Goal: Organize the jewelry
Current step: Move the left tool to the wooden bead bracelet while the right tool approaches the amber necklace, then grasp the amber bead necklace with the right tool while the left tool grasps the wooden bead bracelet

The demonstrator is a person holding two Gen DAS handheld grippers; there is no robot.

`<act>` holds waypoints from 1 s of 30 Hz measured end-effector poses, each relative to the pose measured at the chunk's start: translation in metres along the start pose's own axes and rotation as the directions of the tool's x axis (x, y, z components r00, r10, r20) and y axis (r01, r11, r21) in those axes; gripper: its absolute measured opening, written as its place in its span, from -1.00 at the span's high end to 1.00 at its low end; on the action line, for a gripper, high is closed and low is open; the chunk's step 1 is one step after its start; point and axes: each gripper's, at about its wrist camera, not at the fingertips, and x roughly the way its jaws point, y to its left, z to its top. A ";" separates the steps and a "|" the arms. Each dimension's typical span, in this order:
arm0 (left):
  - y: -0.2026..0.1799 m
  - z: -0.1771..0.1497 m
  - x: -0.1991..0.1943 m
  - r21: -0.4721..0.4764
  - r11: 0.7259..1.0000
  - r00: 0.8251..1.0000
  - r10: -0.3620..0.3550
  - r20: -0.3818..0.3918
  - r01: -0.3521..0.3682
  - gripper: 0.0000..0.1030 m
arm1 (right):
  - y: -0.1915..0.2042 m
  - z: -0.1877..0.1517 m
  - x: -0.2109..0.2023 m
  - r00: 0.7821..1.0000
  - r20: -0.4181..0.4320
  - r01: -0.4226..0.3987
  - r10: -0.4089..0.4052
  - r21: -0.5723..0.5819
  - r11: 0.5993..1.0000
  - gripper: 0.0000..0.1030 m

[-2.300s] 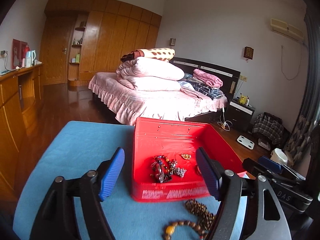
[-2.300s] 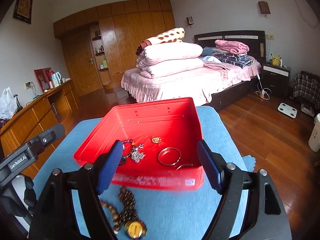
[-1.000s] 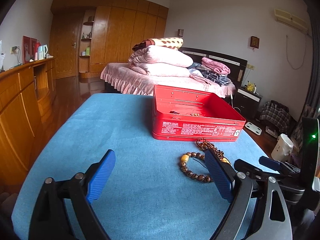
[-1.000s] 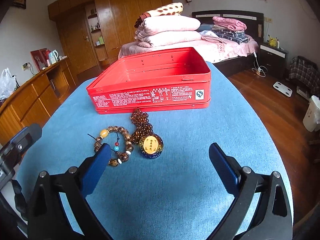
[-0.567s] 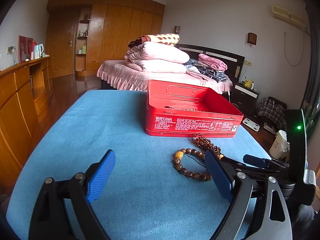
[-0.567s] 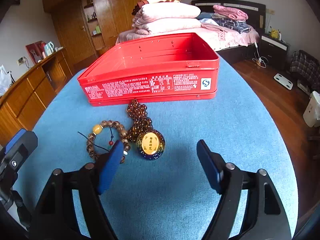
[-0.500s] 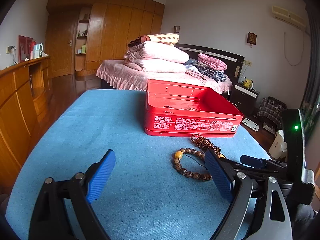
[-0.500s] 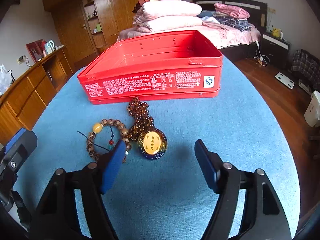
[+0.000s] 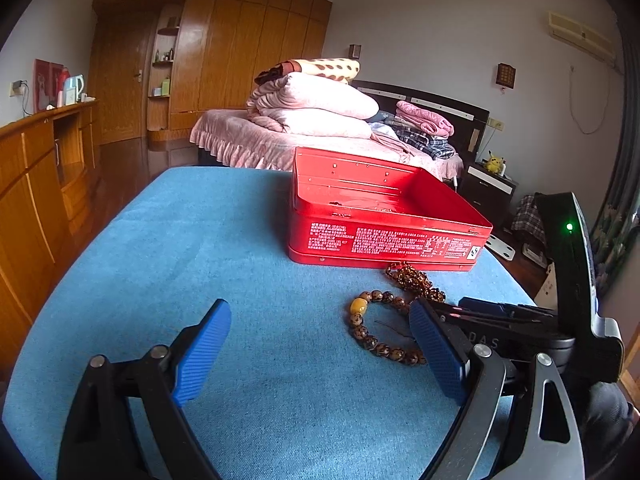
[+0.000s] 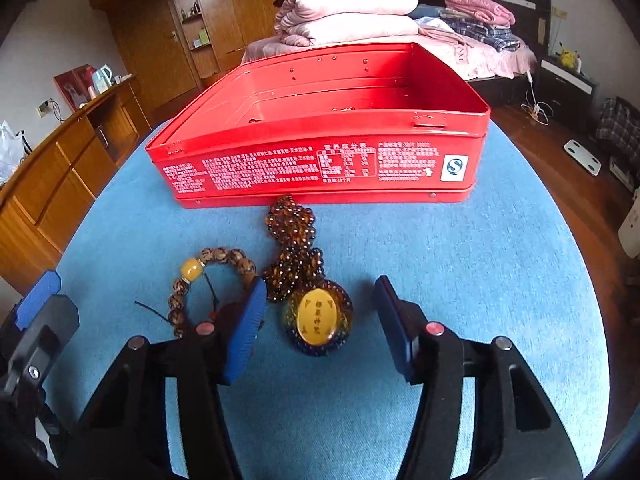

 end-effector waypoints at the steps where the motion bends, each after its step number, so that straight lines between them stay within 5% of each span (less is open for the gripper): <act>1: 0.001 0.000 0.001 -0.003 1.000 1.000 -0.003 -0.002 0.003 -0.73 | 0.001 0.002 0.002 1.000 -0.002 0.000 0.000 -0.003 1.000 -0.06; 12: 0.002 0.002 0.002 -0.018 1.000 1.000 -0.022 -0.001 0.022 -0.73 | 0.010 0.015 0.012 1.000 -0.008 -0.020 0.020 -0.007 1.000 -0.11; 14: 0.001 0.003 0.002 -0.014 1.000 1.000 -0.023 -0.004 0.023 -0.73 | 0.012 0.016 0.015 1.000 -0.016 -0.002 0.002 -0.023 1.000 -0.06; 20: -0.002 0.003 0.004 -0.002 1.000 1.000 -0.019 -0.011 0.019 -0.73 | 0.001 0.016 0.013 0.998 -0.009 -0.056 0.056 0.019 0.998 0.62; 30: -0.040 -0.006 0.016 0.036 0.996 0.995 -0.082 -0.054 0.084 -0.73 | -0.041 -0.004 -0.017 1.000 0.015 -0.024 0.022 0.099 0.995 0.62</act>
